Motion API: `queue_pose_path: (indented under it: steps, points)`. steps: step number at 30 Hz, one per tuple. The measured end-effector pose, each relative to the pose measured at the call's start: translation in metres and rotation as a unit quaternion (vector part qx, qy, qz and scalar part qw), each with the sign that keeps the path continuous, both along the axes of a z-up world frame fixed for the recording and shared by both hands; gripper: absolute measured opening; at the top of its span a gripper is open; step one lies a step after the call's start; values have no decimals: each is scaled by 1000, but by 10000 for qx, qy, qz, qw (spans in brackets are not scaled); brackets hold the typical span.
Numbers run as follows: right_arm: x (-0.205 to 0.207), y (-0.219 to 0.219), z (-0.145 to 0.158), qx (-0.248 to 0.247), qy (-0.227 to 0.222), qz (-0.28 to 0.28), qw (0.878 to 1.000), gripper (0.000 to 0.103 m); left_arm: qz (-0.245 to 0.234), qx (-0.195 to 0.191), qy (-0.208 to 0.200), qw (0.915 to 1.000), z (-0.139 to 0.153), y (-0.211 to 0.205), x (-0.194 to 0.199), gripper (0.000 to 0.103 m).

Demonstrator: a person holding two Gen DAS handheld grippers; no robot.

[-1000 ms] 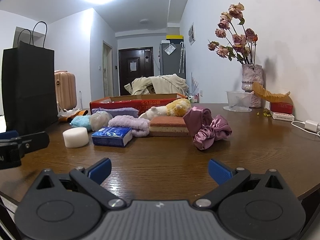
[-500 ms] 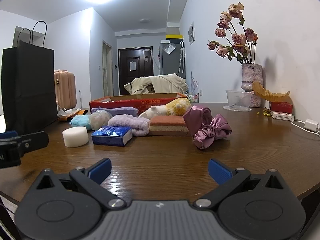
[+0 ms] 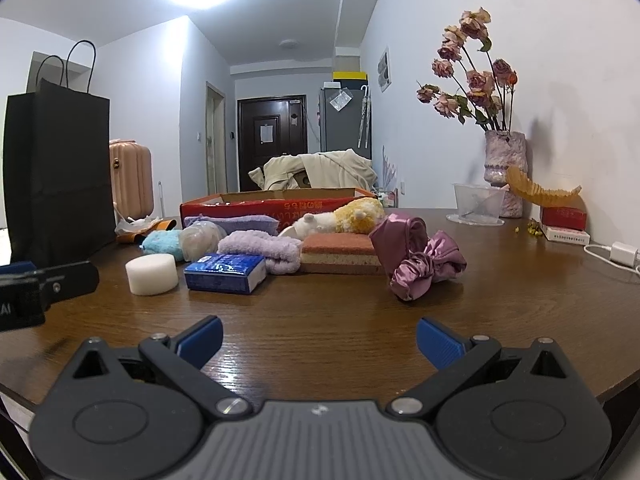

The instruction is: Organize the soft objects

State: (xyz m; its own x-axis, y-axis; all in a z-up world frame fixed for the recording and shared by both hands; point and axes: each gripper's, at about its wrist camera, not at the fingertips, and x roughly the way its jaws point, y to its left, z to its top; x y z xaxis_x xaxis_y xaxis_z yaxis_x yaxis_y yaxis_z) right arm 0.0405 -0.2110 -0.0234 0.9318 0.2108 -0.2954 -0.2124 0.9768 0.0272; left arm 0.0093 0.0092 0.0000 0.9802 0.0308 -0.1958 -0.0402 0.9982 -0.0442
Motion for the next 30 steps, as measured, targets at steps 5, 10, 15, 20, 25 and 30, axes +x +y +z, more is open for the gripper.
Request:
queue_pose_path:
  steps: [5, 10, 15, 20, 25, 30]
  points:
    - [6, 7, 4, -69, -26, 30, 10000, 103, -57, -125, 58, 9999, 5, 8, 11, 103]
    - [23, 13, 19, 5, -54, 5, 10000, 103, -265, -199, 39, 9994, 24, 21, 28, 103]
    - [53, 23, 34, 170, 110, 93, 9998, 103, -289, -256, 330, 9987, 41, 38, 61, 103]
    - [90, 35, 42, 384, 445, 225, 9980, 100, -190, -355, 611, 9973, 48, 56, 96, 103]
    - [123, 51, 43, 610, 830, 466, 9936, 83, -97, -474, 995, 9939, 44, 77, 123, 103]
    - [145, 74, 44, 734, 1099, 833, 9877, 56, -169, -1085, 1493, 9827, 32, 104, 146, 98]
